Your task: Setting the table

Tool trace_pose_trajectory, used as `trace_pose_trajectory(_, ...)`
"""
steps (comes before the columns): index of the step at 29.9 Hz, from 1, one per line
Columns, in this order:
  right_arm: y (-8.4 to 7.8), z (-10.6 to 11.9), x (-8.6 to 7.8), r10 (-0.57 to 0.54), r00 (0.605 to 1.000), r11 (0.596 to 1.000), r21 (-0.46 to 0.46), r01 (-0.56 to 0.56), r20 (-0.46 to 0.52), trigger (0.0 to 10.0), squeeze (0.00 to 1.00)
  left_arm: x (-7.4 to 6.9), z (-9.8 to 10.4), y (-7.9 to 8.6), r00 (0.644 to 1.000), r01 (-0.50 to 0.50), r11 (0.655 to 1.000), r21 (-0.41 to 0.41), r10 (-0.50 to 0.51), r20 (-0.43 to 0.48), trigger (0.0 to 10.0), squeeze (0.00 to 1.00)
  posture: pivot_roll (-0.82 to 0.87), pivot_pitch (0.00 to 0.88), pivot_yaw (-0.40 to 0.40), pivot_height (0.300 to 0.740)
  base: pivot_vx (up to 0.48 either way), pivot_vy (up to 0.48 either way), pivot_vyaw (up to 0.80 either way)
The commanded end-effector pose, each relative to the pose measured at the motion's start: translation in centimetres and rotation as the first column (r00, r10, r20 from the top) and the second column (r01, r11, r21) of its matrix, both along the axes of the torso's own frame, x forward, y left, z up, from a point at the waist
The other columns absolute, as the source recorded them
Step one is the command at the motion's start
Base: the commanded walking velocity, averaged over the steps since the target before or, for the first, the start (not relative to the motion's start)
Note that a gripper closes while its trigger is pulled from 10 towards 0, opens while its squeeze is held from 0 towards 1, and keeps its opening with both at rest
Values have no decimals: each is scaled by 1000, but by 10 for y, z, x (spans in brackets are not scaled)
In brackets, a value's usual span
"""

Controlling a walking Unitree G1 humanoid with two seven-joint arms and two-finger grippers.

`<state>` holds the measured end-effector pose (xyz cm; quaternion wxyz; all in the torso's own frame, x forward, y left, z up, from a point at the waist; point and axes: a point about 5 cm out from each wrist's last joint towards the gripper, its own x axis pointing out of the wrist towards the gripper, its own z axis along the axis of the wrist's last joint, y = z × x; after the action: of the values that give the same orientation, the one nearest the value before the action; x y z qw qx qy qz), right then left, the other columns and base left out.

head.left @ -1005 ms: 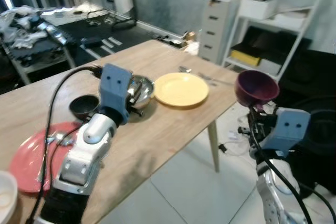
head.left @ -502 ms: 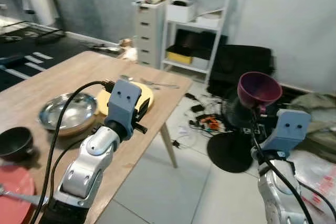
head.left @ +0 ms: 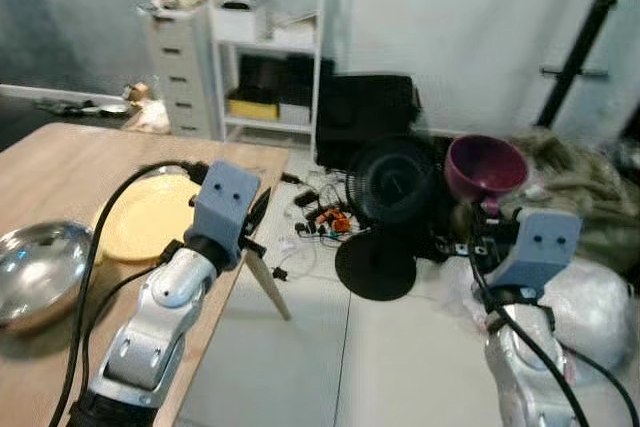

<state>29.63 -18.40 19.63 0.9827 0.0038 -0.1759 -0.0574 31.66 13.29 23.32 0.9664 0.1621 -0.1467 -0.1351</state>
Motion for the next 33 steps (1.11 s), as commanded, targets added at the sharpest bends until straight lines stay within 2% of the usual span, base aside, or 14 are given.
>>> trace_pose_trajectory(1,-7,-1,-3,-29,1000,1000,1,29,6,10000,0,-1,-1,-5,1000,17,1000,10,-17,-2,10000,0,0,24,118,740,0,0,-800)
trace_pose_trajectory(3,-7,-1,-3,-28,1000,1000,-4,28,5,10000,0,1,-1,-3,1000,22,998,-57,-23,-19,10000,0,-1,23,116,740,0,0,-800)
trace_pose_trajectory(5,-7,-2,-3,-26,1000,1000,-6,26,5,10000,0,1,-1,-3,999,27,996,-79,-29,-19,10000,0,-2,21,113,740,0,0,-800)
trace_pose_trajectory(6,-6,-2,-3,-25,1000,1000,-6,25,4,10000,0,2,0,-4,999,40,992,-116,-43,-26,10000,0,-4,22,110,740,0,0,-800)
trace_pose_trajectory(13,-4,-1,-4,-15,1000,1000,-14,15,5,10000,0,4,0,-9,996,78,986,-147,-84,-35,10000,0,-13,25,109,740,0,0,-800)
trace_pose_trajectory(20,-4,-1,-4,-14,1000,1000,-25,15,7,10000,0,5,3,-9,992,98,962,-257,-116,-55,10000,0,-15,33,107,740,0,0,-800)
trace_pose_trajectory(26,-2,0,-3,-7,1000,1000,-28,7,7,10000,0,5,6,-12,988,121,941,-317,-146,-57,10000,0,-15,41,102,740,0,0,-800)
trace_pose_trajectory(33,-1,2,-3,1,1000,999,-32,-1,8,10000,0,6,10,-14,987,125,931,-343,-151,-49,10000,0,-13,47,93,740,0,0,-800)
